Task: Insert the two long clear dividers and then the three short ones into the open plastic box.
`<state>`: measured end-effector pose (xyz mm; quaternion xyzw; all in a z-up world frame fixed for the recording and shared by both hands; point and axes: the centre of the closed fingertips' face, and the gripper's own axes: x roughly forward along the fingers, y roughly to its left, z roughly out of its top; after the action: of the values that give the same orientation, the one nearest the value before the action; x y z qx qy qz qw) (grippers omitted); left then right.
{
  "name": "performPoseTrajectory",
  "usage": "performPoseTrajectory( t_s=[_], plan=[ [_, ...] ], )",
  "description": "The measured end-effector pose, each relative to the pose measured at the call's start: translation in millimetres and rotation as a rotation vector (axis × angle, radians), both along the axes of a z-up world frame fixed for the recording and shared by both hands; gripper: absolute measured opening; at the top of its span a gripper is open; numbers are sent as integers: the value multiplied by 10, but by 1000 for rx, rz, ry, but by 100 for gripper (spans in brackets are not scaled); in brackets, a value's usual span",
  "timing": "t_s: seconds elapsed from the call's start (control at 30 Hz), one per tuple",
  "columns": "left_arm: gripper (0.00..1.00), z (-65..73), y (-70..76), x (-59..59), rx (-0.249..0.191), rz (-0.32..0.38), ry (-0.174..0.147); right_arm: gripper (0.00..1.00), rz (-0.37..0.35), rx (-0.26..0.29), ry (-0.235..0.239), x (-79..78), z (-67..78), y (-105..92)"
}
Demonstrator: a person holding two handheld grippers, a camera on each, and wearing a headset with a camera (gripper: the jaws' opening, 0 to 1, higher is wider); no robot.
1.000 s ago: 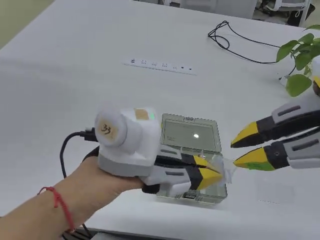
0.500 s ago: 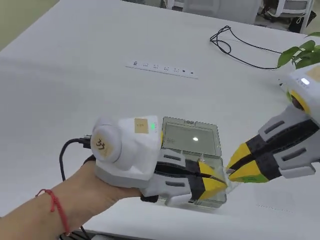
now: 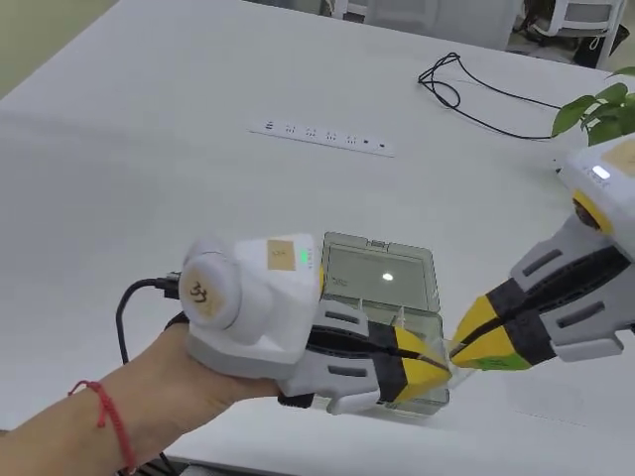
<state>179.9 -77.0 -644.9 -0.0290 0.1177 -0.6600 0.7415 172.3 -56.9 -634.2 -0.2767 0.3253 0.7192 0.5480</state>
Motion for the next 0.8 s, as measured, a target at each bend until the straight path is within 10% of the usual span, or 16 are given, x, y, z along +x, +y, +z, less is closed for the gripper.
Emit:
performPoseTrajectory(
  t_s=[0.8],
  plan=[
    [7,-137,178,67,46,82,21,3,-28,12,-34,109,-13,40]
  ],
)
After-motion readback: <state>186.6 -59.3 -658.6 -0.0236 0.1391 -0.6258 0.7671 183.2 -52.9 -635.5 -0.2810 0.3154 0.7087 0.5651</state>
